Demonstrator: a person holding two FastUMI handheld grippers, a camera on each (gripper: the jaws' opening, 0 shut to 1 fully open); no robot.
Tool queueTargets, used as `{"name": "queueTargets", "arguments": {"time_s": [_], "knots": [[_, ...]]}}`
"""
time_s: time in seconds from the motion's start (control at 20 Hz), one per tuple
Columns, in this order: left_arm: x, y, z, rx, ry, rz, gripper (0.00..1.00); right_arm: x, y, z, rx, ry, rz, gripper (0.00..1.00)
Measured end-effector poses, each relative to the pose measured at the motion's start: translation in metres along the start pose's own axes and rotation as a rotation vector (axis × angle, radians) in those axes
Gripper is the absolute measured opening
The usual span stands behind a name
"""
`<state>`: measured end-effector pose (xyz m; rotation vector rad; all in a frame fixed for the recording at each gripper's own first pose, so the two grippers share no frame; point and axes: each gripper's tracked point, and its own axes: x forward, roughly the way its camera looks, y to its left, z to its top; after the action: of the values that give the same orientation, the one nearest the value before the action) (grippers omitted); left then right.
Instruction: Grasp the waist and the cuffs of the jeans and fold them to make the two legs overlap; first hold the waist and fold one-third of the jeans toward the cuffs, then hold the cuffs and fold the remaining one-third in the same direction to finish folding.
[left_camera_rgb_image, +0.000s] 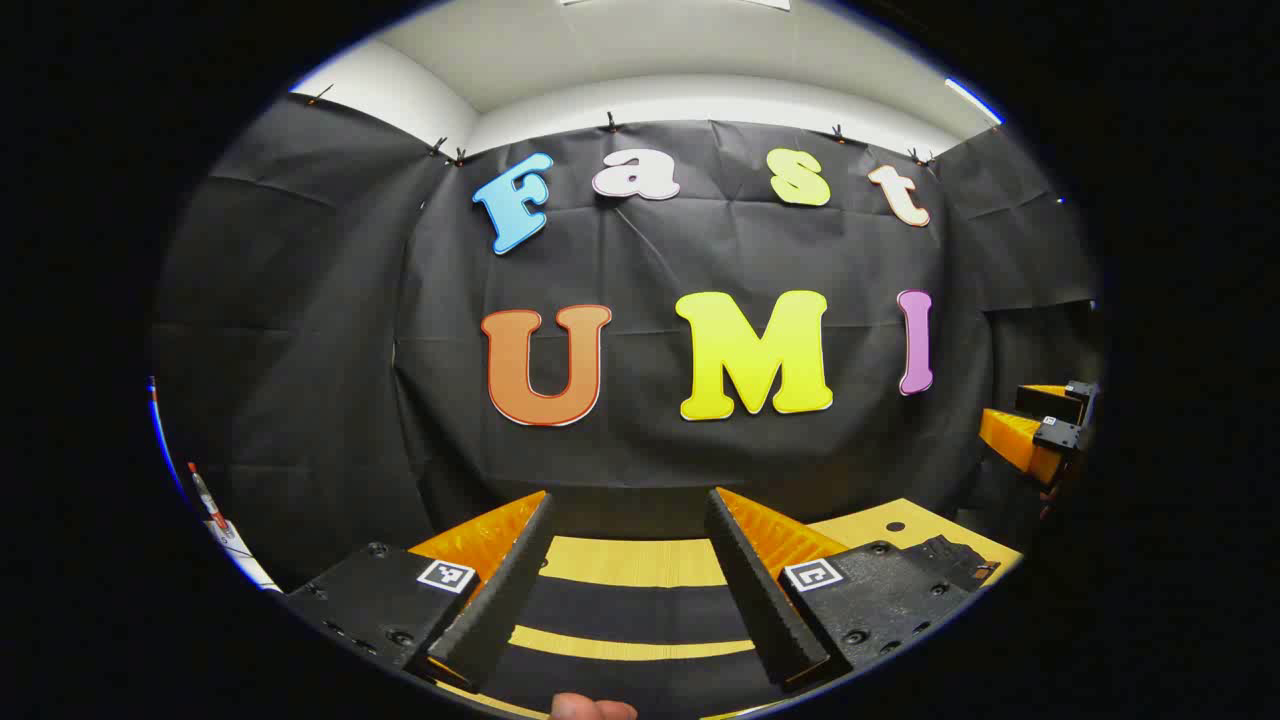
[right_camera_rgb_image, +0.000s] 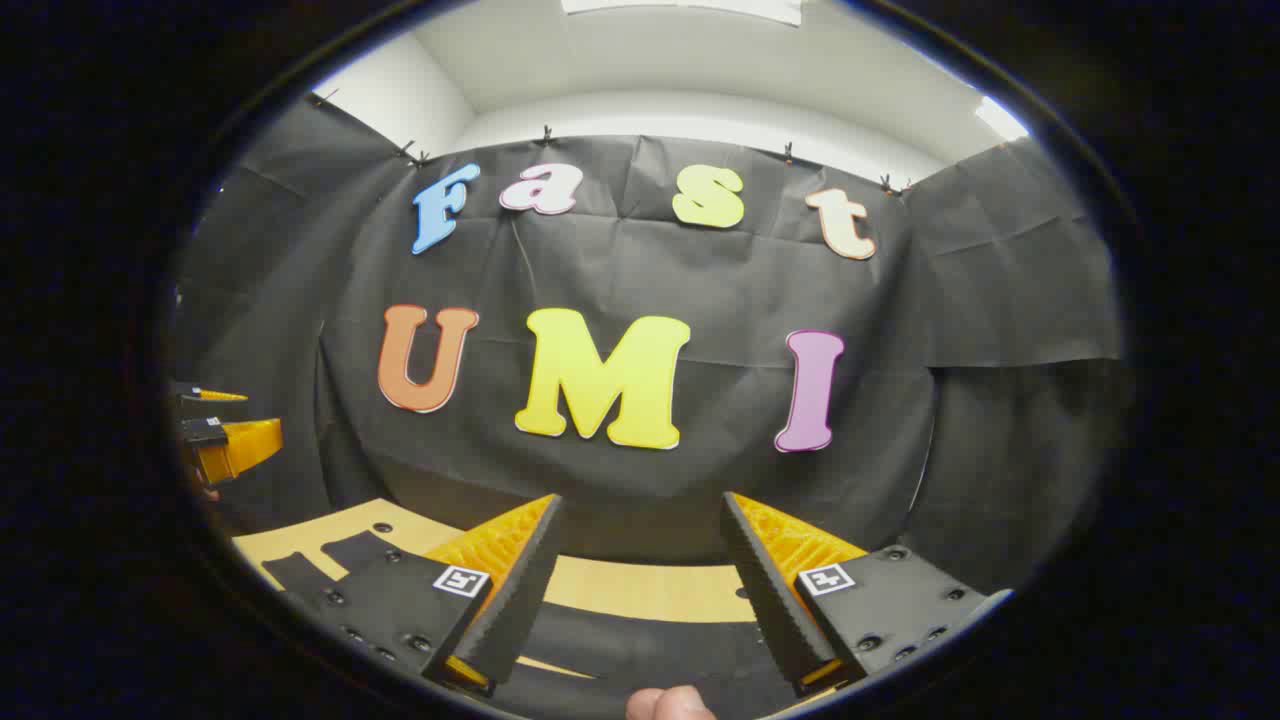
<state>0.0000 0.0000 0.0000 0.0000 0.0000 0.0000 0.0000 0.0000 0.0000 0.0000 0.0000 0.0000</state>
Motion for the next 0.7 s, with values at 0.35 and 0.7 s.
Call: {"name": "queueTargets", "arguments": {"time_s": [0.35,0.7], "knots": [[0.010,-0.003,-0.005,-0.009,-0.009,-0.011,0.96,0.004,-0.010,-0.004,-0.023,0.001,-0.012,0.99],[0.017,-0.002,-0.022,-0.019,0.037,0.007,0.96,0.009,-0.032,-0.021,-0.033,0.038,-0.027,0.94]]}}
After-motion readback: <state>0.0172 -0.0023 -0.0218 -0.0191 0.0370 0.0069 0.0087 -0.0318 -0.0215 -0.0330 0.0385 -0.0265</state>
